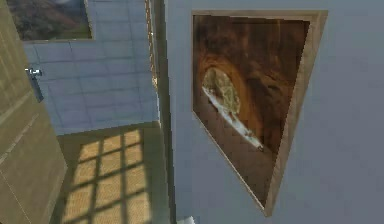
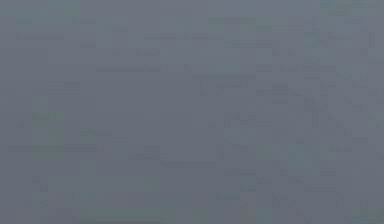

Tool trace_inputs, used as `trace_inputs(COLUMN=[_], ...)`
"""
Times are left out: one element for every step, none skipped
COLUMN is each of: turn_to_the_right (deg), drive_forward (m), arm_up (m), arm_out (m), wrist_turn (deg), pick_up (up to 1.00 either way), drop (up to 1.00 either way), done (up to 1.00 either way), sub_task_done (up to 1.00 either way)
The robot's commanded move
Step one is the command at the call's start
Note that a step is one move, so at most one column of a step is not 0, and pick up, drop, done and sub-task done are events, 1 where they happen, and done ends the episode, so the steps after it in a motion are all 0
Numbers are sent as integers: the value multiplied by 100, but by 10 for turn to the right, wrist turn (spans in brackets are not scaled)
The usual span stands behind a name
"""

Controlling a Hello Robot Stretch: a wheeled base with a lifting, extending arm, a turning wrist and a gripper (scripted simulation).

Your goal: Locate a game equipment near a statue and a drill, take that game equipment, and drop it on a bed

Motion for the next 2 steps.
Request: trace_inputs(turn_to_the_right=[-270, 0], drive_forward=[0, 100], arm_up=[0, 0], arm_out=[0, 0], wrist_turn=[0, 0], pick_up=[0, 0], drop=[0, 0], done=[0, 0], sub_task_done=[0, 0])
